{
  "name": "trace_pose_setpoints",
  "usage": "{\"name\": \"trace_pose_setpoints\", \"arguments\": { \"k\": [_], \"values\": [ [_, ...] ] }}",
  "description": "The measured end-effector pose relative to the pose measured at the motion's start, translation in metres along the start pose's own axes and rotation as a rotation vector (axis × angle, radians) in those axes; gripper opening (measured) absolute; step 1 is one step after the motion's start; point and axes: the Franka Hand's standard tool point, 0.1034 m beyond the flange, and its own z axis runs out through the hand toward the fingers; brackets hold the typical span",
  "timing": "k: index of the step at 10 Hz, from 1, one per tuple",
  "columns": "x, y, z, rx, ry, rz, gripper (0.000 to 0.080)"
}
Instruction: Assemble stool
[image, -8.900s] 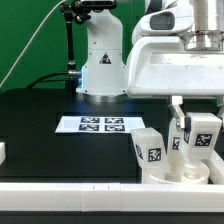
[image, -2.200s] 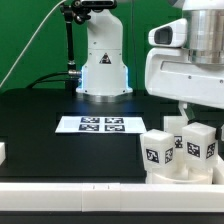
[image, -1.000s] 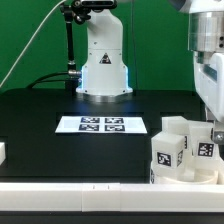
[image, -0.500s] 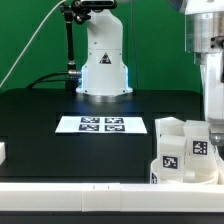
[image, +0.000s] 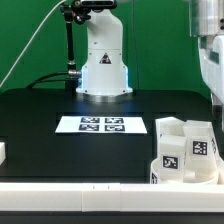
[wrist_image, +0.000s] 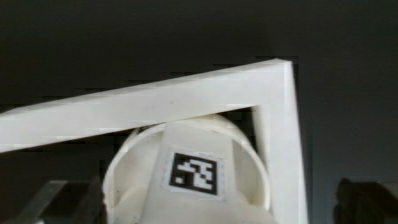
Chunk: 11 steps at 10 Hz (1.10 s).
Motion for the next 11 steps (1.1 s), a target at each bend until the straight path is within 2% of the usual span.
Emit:
{"name": "trace_pose_setpoints", "arguments": {
  "k": [4,7,10,11],
  "values": [
    [0.002,0.002,0.005,-0.007,0.005,-0.315,0.0648],
    [0.003,-0.001,-0.002,-0.036,-0.004,-0.634,0.0648],
    [0.002,-0.008,-0.006,-0.013,-0.003,-0.798,0.0648],
    [0.004,-0.008,-0.006,-0.016,0.004,-0.928,0.0648]
  ]
}}
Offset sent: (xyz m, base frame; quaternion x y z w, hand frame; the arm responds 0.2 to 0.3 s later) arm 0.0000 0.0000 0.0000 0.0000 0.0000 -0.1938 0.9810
